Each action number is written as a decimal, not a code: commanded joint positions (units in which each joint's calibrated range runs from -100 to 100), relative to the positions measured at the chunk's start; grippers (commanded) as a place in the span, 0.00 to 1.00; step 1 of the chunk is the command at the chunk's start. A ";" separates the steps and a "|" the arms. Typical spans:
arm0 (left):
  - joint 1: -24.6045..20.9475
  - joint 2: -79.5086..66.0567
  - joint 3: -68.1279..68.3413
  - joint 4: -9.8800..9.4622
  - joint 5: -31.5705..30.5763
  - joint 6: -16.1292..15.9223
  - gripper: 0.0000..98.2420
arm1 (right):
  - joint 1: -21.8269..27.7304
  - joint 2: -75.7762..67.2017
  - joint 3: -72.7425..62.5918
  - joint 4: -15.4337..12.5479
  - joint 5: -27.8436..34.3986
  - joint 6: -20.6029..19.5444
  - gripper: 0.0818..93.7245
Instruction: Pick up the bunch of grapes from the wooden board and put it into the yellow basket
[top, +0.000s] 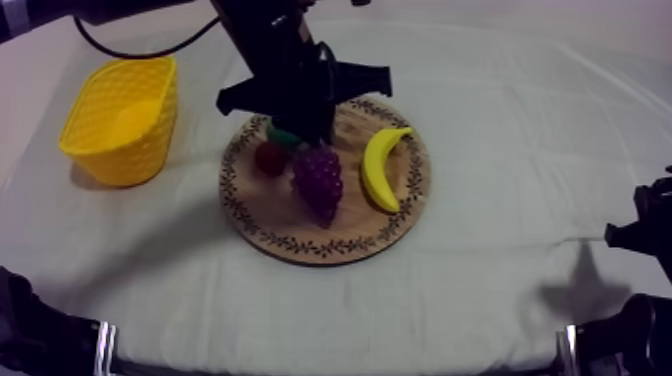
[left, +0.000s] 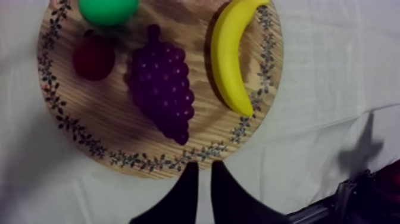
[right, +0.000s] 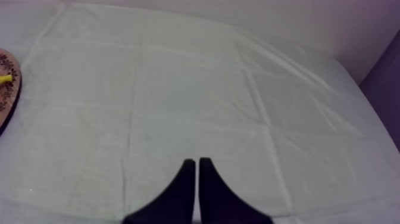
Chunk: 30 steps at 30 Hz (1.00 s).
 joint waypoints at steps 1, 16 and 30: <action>-0.04 0.07 -0.38 -0.11 -0.05 -0.09 0.29 | 0.00 -0.02 -0.05 -0.01 -0.03 0.00 0.00; -0.50 0.02 -0.07 -0.24 -0.09 0.02 0.91 | 0.00 -0.02 -0.05 -0.01 -0.03 0.00 0.00; -0.90 7.23 -0.41 -0.30 -1.93 -1.05 0.93 | 0.00 -0.02 -0.05 -0.01 -0.03 0.00 0.00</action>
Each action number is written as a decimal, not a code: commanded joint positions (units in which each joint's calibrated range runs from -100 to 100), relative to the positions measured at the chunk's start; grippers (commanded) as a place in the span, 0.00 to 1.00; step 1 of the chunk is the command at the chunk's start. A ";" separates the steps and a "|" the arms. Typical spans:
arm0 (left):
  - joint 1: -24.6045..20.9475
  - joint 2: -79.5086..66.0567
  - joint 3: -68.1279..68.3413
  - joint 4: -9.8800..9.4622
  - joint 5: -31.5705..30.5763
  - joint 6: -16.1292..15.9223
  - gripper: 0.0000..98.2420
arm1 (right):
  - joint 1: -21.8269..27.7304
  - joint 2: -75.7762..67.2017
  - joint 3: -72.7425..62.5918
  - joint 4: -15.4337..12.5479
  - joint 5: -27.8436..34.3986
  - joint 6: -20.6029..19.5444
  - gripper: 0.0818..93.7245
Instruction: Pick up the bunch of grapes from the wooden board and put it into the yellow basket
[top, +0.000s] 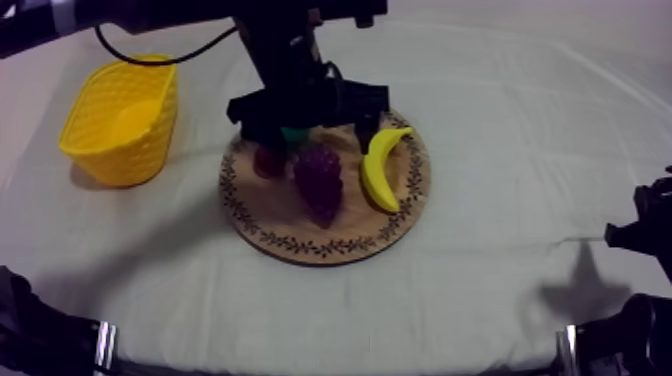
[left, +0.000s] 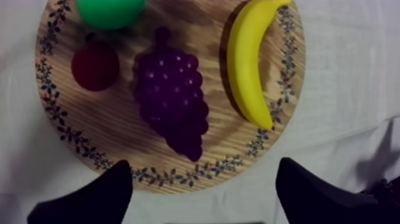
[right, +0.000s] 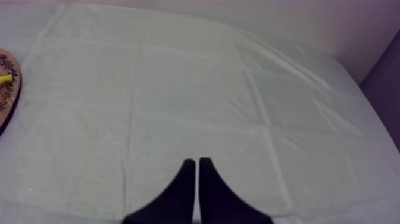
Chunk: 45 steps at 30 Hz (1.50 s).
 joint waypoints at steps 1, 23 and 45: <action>-0.17 1.63 0.12 0.01 -0.58 -0.15 0.93 | 0.00 -0.02 -0.05 -0.01 -0.03 0.00 0.00; -1.53 14.25 -4.56 0.94 -3.67 -1.78 0.93 | 0.00 -0.02 -0.05 -0.01 -0.03 0.00 0.00; -2.83 21.09 -7.82 2.55 0.44 -2.57 0.78 | 0.00 -0.02 -0.05 -0.01 -0.03 0.00 0.00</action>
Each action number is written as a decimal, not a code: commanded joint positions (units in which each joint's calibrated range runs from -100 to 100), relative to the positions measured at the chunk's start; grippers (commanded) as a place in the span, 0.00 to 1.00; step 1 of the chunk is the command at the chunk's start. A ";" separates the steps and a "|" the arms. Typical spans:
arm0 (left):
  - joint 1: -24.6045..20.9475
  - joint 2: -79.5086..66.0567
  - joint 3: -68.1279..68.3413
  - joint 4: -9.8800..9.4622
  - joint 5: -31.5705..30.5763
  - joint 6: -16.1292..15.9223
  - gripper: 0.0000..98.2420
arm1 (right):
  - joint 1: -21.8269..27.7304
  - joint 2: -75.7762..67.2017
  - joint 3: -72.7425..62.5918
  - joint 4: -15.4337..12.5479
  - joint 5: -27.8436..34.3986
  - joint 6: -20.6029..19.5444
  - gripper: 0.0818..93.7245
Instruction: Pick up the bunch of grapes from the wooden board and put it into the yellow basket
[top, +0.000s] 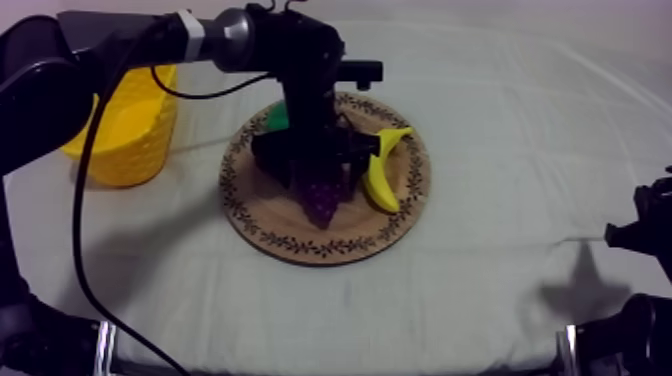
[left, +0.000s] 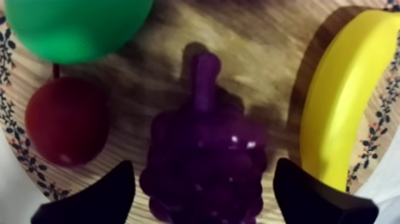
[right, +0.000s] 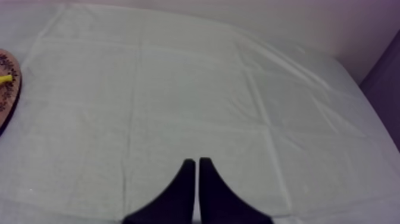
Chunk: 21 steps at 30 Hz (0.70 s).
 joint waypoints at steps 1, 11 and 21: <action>0.00 0.18 -0.05 0.01 0.19 -0.15 0.75 | 0.00 -0.02 -0.05 -0.01 -0.03 0.00 0.00; 0.08 -0.57 -0.80 -0.41 -0.43 -1.40 0.48 | 0.00 -0.02 -0.05 -0.01 -0.03 0.00 0.00; 0.27 -9.05 -1.91 -1.02 1.31 -3.45 0.48 | 0.00 -0.02 -0.05 -0.01 -0.03 0.00 0.00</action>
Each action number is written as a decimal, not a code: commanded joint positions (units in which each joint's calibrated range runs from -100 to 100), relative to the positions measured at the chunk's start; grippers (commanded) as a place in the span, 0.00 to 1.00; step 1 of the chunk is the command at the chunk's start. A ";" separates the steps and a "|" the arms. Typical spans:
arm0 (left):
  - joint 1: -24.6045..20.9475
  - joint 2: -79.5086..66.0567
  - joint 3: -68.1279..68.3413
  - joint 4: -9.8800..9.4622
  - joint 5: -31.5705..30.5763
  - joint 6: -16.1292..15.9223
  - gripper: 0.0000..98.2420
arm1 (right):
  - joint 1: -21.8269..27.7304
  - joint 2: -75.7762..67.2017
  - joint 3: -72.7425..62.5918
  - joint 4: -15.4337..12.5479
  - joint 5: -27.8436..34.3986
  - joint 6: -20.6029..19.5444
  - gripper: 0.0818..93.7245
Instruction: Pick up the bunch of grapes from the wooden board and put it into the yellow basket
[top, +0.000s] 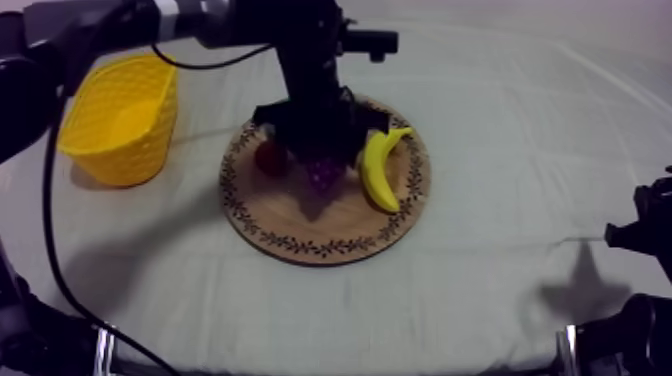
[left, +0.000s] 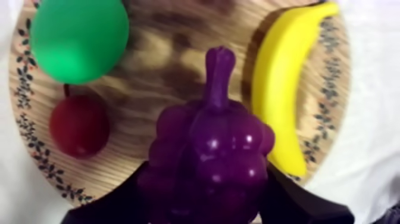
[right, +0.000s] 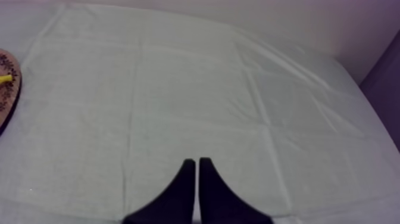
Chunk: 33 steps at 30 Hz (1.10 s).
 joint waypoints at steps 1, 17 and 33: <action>0.05 -3.52 -0.17 -0.09 0.91 -0.17 0.48 | 0.00 -0.02 -0.05 -0.01 -0.03 -0.01 0.00; -2.97 -20.17 -3.92 -0.83 9.82 -1.56 0.48 | 0.00 -0.02 -0.05 -0.01 -0.03 -0.01 0.00; -20.30 -23.55 2.87 -4.41 10.49 -8.86 0.48 | 0.00 -0.02 -0.05 -0.01 -0.03 -0.01 0.00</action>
